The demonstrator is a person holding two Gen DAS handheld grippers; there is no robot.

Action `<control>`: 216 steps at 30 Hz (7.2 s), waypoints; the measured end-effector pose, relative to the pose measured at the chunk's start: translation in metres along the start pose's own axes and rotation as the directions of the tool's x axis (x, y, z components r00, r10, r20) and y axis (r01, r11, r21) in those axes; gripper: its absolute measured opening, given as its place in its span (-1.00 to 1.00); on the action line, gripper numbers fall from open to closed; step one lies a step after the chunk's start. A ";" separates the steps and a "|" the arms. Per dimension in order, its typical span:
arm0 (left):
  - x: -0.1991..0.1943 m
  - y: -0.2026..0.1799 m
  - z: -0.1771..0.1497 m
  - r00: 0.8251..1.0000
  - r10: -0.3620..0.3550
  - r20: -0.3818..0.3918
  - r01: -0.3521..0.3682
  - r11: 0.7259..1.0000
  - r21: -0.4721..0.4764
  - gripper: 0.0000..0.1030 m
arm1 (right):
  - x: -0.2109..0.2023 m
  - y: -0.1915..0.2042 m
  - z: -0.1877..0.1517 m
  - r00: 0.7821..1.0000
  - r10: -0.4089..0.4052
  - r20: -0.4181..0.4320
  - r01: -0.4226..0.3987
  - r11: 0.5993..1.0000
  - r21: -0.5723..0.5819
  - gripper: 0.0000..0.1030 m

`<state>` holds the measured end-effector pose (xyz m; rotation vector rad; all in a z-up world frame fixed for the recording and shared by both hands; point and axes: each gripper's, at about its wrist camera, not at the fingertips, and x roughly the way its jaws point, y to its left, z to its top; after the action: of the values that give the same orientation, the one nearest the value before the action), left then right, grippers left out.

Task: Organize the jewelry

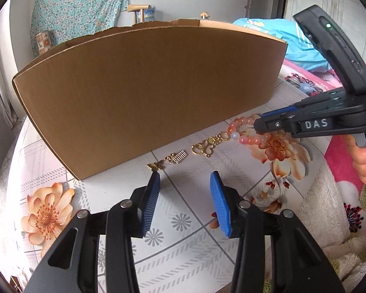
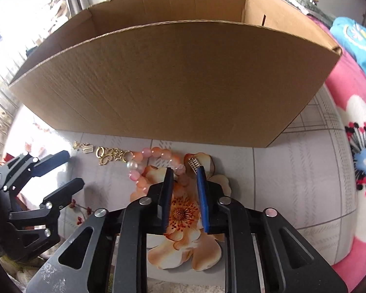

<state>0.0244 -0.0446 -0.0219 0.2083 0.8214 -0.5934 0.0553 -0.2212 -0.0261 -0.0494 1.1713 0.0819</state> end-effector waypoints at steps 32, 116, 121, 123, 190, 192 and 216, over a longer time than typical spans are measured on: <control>-0.006 0.005 0.000 0.999 0.035 0.028 -0.033 0.998 -0.059 -0.15 | -0.062 -0.017 -0.014 0.982 -0.091 0.163 0.078 0.993 0.089 -0.75; 0.003 0.011 0.008 0.998 -0.053 -0.038 0.047 0.986 -0.159 -0.69 | -0.053 -0.017 -0.030 0.978 0.134 0.158 -0.136 0.991 0.006 -0.41; 0.008 0.002 0.012 0.999 0.005 -0.054 -0.011 0.995 -0.104 -0.70 | -0.054 -0.019 -0.030 0.978 0.134 0.160 -0.137 0.991 0.011 -0.40; 0.008 -0.002 0.012 0.998 0.032 -0.062 -0.037 0.997 -0.070 -0.70 | -0.054 -0.021 -0.030 0.978 0.133 0.162 -0.137 0.991 0.012 -0.41; -0.031 -0.012 0.008 0.998 -0.008 0.064 0.012 0.999 -0.049 -0.92 | -0.063 -0.030 -0.011 0.964 0.211 0.159 -0.198 0.976 -0.091 -0.96; -0.038 -0.013 0.010 0.997 -0.014 0.081 0.018 0.999 -0.050 -0.92 | -0.071 -0.031 -0.011 0.960 0.218 0.175 -0.205 0.974 -0.094 -0.96; -0.053 0.038 0.170 0.977 -0.187 0.102 0.192 0.980 -0.042 -0.91 | -0.125 -0.036 0.108 0.908 0.316 0.273 -0.247 0.934 -0.260 -0.95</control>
<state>0.1246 -0.0586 0.1298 0.0527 0.7657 -0.7550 0.1095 -0.2530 0.1310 -0.0583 0.8410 0.4634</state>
